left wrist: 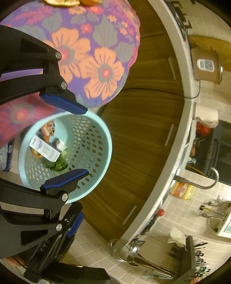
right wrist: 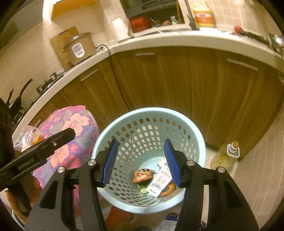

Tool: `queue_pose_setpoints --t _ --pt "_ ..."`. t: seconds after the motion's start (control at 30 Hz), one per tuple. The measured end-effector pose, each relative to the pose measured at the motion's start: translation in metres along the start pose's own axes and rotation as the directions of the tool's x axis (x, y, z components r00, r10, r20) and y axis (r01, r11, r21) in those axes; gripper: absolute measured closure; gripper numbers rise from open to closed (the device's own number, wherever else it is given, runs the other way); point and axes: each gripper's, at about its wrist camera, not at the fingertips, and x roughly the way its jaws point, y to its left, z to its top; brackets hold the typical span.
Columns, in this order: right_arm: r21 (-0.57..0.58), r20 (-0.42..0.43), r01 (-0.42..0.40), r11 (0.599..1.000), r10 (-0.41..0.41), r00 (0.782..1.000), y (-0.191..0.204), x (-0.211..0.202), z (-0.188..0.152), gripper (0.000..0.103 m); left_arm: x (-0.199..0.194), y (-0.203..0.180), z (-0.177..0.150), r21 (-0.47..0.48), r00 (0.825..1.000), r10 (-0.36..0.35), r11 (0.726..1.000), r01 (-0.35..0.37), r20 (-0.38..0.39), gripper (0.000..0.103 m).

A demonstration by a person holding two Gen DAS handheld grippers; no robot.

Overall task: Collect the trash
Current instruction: 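Move both tools back over the table toward the remaining trash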

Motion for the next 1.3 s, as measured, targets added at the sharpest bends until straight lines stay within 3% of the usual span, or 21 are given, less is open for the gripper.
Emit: queue_pose_setpoints --t 0.2,0.37,0.47,0.67,0.73,0.83,1.03,1.17,1.3 --pt "-0.088 0.045 -0.051 0.995 0.055 0.997 0.051 -0.015 0.005 0.053 -0.055 0.033 -0.005 -0.035 0.996 0.033 0.999 -0.031 0.079 0.036" --pt "-0.174 0.064 -0.111 0.978 0.124 0.99 0.107 -0.018 0.008 0.053 -0.111 0.074 -0.02 -0.081 0.979 0.146 0.987 -0.136 0.142 0.033" --pt "-0.231 0.065 -0.158 0.96 0.177 0.982 0.145 -0.017 0.007 0.053 -0.145 0.1 -0.034 -0.104 0.952 0.252 0.966 -0.237 0.174 0.029" --pt "-0.342 0.027 -0.244 0.908 0.268 0.963 0.228 -0.004 0.001 0.053 -0.201 0.159 -0.069 -0.22 0.868 0.458 0.882 -0.417 0.189 0.024" --pt "-0.375 0.006 -0.274 0.886 0.298 0.955 0.255 0.001 -0.004 0.053 -0.211 0.179 -0.077 -0.261 0.86 0.48 0.864 -0.43 0.174 0.024" --pt "-0.429 -0.046 -0.324 0.843 0.338 0.94 0.3 0.013 -0.016 0.053 -0.214 0.201 -0.086 -0.298 0.869 0.474 0.858 -0.418 0.144 0.024" --pt "-0.496 -0.117 -0.377 0.782 0.37 0.921 0.36 0.032 -0.032 0.053 -0.199 0.217 -0.094 -0.292 0.909 0.407 0.884 -0.366 0.092 0.024" --pt "-0.486 -0.141 -0.397 0.778 0.379 0.915 0.378 0.046 -0.033 0.044 -0.188 0.221 -0.096 -0.295 0.921 0.382 0.892 -0.344 0.082 0.024" --pt "-0.412 -0.153 -0.413 0.812 0.386 0.91 0.384 0.065 -0.017 0.039 -0.181 0.227 -0.096 -0.311 0.926 0.369 0.891 -0.329 0.077 0.024"
